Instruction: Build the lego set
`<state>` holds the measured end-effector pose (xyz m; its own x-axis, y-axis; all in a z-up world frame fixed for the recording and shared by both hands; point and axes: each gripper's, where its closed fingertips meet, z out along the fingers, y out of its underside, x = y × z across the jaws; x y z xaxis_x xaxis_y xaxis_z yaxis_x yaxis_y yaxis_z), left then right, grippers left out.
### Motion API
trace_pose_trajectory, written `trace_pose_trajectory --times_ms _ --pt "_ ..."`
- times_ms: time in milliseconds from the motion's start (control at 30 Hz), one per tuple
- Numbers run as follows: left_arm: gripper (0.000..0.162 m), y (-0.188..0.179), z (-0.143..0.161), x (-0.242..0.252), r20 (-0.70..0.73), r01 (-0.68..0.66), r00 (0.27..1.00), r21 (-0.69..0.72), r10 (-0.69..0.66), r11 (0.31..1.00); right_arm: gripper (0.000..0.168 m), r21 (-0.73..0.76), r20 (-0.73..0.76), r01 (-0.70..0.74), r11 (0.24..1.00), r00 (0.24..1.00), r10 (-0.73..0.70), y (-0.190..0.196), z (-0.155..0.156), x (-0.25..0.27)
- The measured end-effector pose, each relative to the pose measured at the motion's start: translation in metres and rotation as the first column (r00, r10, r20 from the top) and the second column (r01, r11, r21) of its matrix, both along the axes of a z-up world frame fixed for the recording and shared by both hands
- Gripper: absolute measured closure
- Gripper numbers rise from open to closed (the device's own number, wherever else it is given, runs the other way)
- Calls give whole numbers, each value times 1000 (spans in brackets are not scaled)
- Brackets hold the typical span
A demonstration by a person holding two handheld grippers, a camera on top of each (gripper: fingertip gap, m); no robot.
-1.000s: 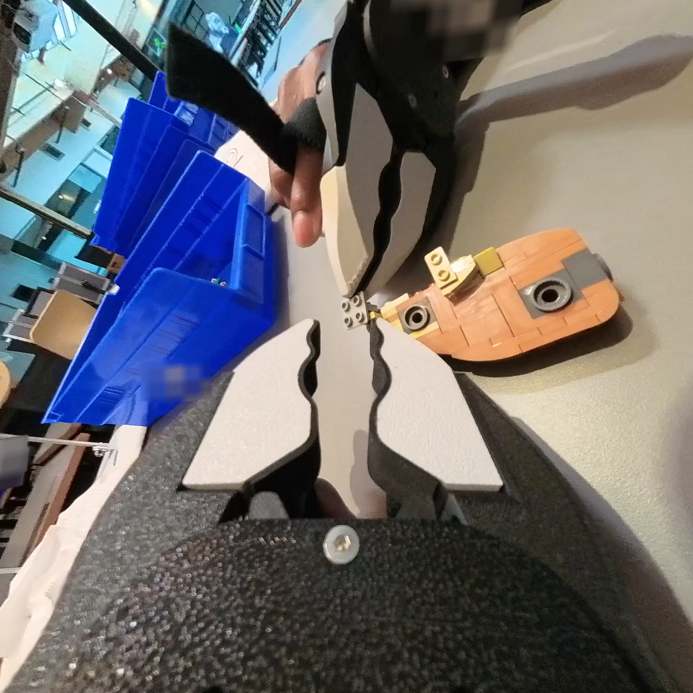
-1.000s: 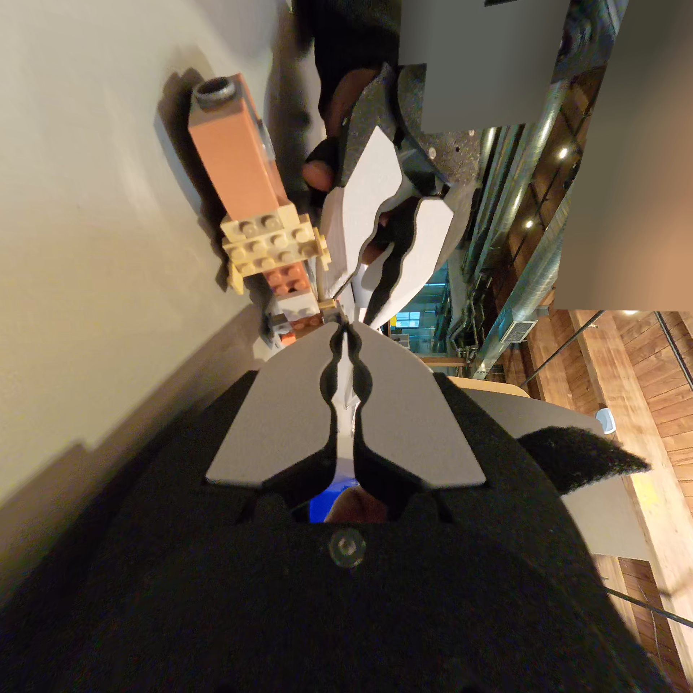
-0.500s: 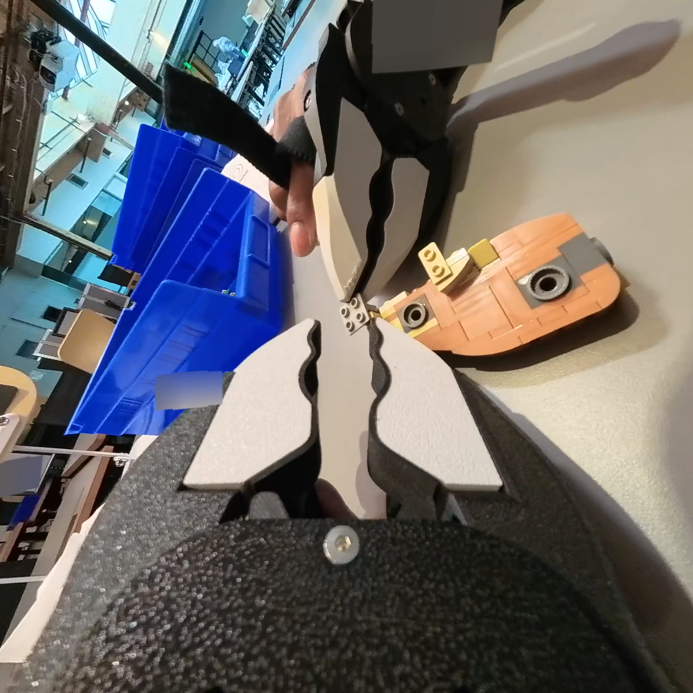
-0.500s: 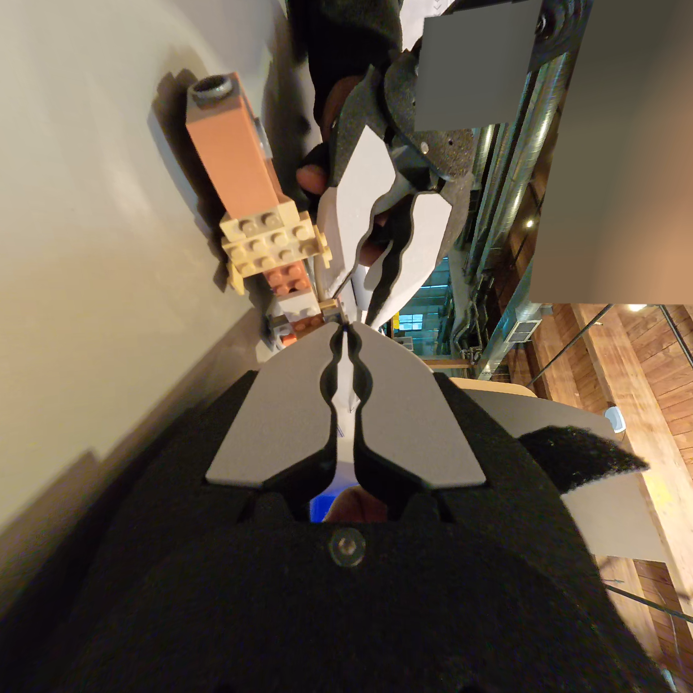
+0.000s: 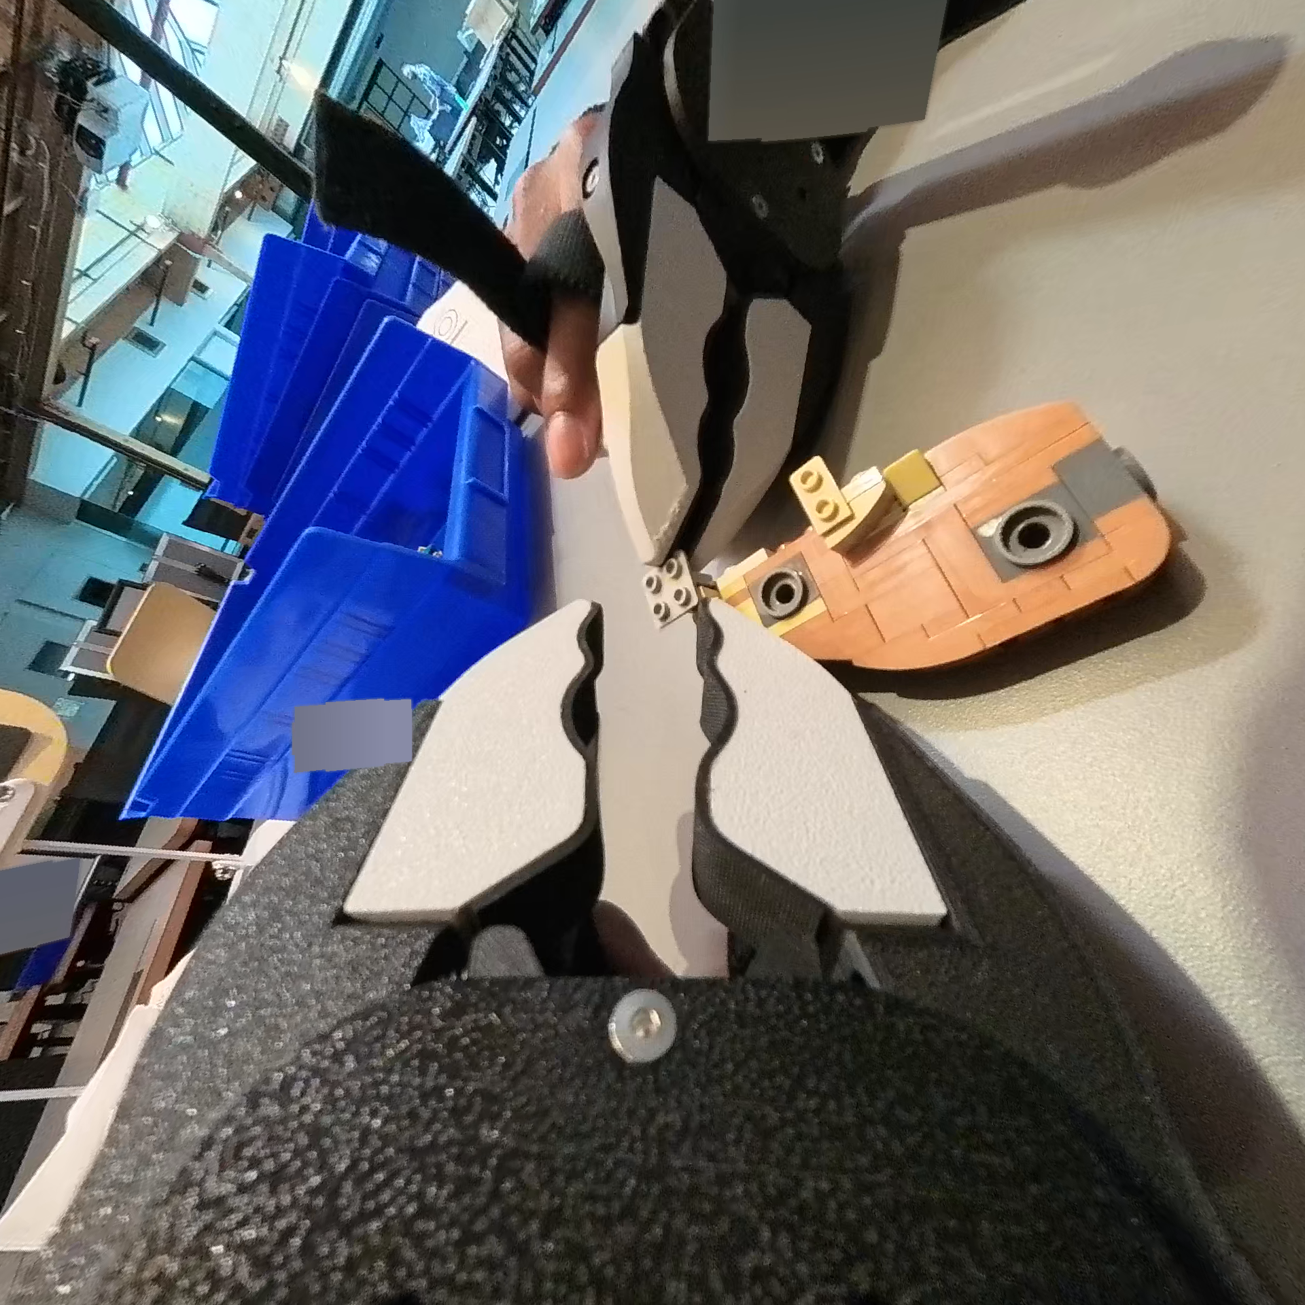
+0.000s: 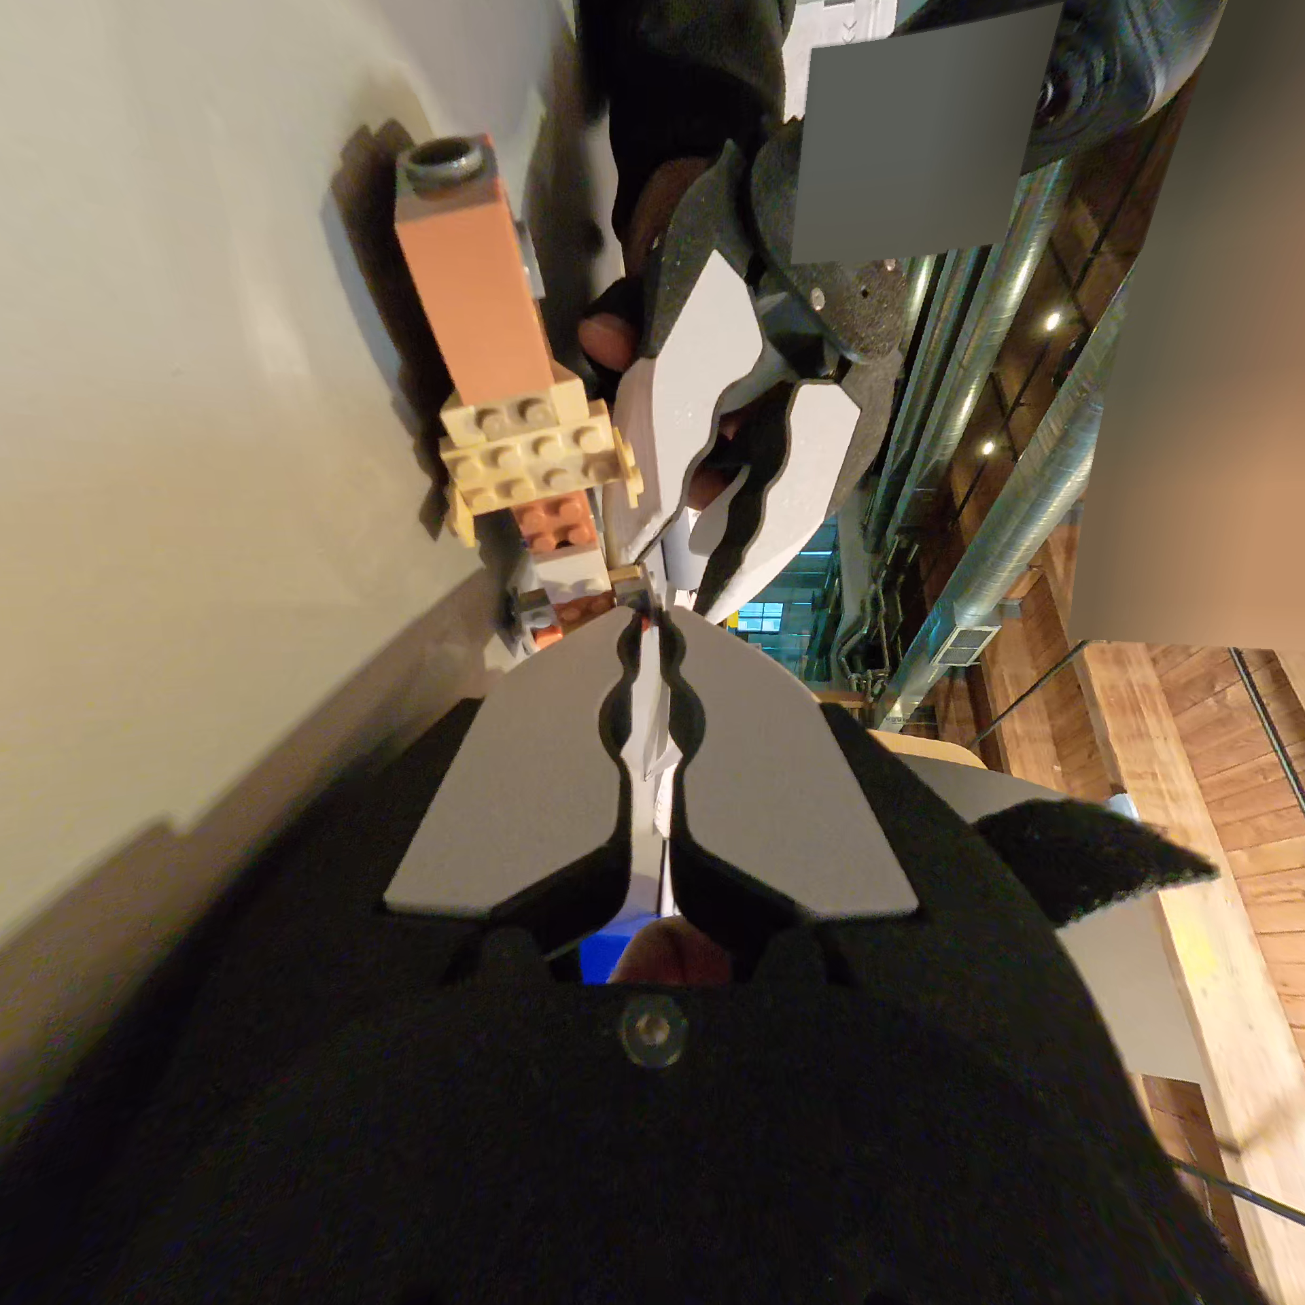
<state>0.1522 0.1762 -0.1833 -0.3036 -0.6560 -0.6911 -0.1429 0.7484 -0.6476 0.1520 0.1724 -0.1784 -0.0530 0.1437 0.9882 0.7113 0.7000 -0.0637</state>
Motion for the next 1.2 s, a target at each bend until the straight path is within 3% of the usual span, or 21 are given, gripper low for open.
trace_pose_trajectory --times_ms 1200 --pt "134 0 0 -1 14 17 1000 10 -18 1000 166 62 28 -74 995 997 72 -2 3 1"
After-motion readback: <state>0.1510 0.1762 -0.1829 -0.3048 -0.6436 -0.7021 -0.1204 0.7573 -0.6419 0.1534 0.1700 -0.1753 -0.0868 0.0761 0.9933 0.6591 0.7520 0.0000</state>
